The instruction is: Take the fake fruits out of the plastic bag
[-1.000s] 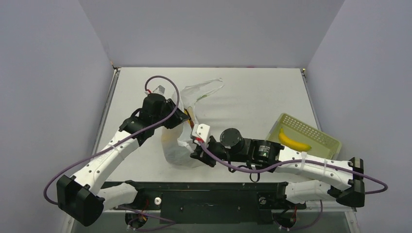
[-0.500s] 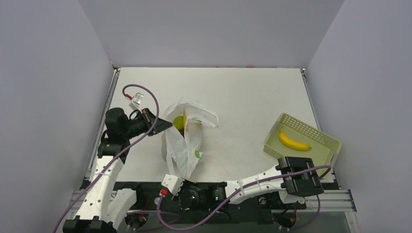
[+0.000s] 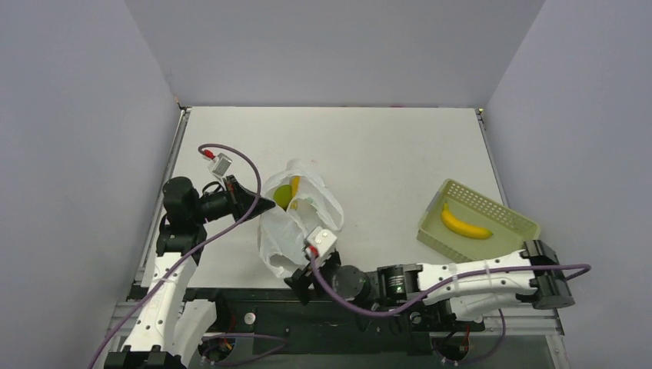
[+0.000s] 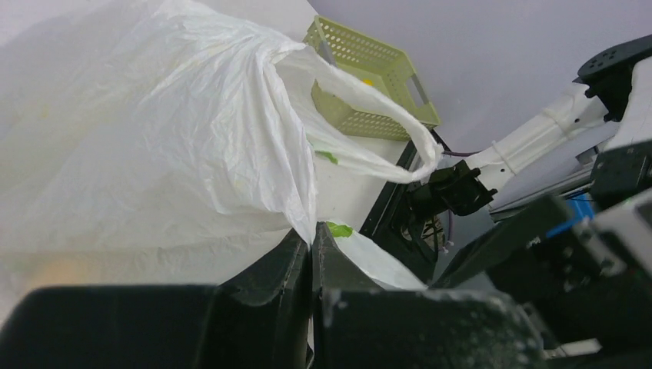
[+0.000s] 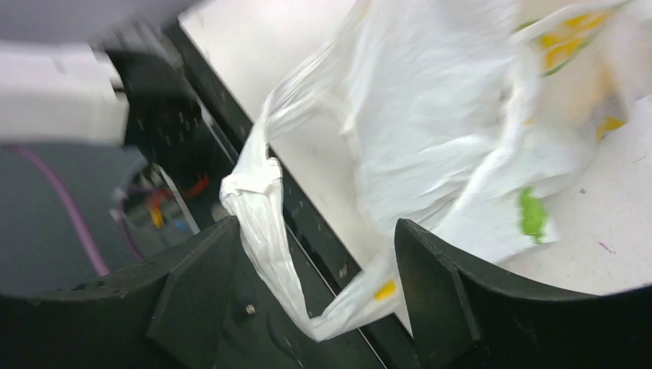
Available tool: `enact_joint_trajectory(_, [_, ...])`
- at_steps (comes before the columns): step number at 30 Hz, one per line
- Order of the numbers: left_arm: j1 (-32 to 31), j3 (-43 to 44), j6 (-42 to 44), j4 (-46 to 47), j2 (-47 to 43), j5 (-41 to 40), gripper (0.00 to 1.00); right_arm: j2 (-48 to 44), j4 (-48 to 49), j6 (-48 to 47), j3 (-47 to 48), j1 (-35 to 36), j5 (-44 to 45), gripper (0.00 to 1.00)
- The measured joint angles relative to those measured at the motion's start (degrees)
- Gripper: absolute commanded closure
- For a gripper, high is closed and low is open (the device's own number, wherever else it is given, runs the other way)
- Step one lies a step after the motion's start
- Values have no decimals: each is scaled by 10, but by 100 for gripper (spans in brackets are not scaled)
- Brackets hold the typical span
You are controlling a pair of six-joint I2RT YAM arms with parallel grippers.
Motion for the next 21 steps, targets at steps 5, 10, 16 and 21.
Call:
enact_joint_trajectory(5, [0,-20,19,13,-35,-3,100,-107,-17,89,-1,-85,5,23])
enact_joint_trajectory(10, [0,-37,31,19,-39,-9,100,-86,-47,178,4,-172,28,23])
enact_joint_trajectory(16, [0,-37,55,14,-37,-14,100,-21,-68,201,26,-202,-18,26])
enact_joint_trajectory(21, [0,-37,61,11,-38,-14,100,-15,-80,192,29,-218,-19,25])
